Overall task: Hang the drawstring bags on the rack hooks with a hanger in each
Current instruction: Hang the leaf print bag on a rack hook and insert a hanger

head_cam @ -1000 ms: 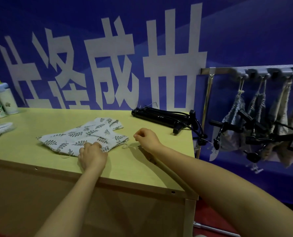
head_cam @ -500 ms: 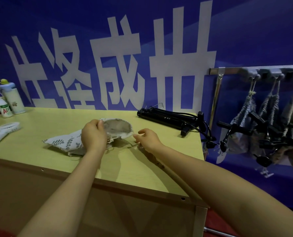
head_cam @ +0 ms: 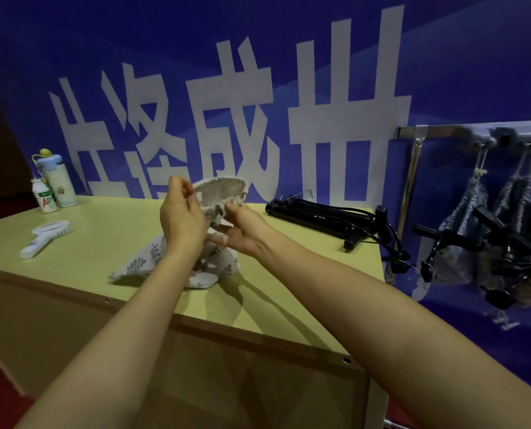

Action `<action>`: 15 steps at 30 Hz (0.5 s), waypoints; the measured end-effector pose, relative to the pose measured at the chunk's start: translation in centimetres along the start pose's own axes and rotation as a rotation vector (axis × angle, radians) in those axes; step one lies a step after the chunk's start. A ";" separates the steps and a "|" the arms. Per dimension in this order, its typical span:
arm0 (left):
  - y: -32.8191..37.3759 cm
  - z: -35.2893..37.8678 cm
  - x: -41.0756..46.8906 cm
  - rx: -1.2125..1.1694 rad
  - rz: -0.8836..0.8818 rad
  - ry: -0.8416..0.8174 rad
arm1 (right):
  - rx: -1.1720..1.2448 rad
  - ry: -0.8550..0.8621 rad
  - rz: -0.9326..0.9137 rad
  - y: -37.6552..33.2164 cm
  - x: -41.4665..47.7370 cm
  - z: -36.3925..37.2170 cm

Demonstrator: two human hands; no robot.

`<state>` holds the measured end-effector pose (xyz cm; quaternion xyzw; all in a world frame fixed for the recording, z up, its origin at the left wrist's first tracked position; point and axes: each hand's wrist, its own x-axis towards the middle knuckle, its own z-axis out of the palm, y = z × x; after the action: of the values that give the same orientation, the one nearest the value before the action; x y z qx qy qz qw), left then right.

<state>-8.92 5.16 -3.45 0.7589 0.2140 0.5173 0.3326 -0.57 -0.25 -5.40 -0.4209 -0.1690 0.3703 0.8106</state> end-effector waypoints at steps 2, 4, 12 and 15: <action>0.8 -0.1 0.1 0.028 0.099 0.021 | 0.069 -0.080 -0.041 -1.3 -0.5 2.1; 1.9 0.0 -0.3 0.038 0.188 0.038 | 0.160 -0.151 -0.084 -2.3 -0.9 3.5; 6.4 1.0 -1.6 -0.054 0.350 0.081 | 0.244 -0.176 -0.253 -6.5 -4.8 3.8; 9.1 2.1 -2.6 -0.130 0.358 0.050 | 0.215 -0.123 -0.340 -8.3 -7.0 2.6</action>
<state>-8.14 -3.49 0.99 0.7486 0.0497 0.5999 0.2781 -2.95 -7.08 3.14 -0.2739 -0.2463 0.2692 0.8899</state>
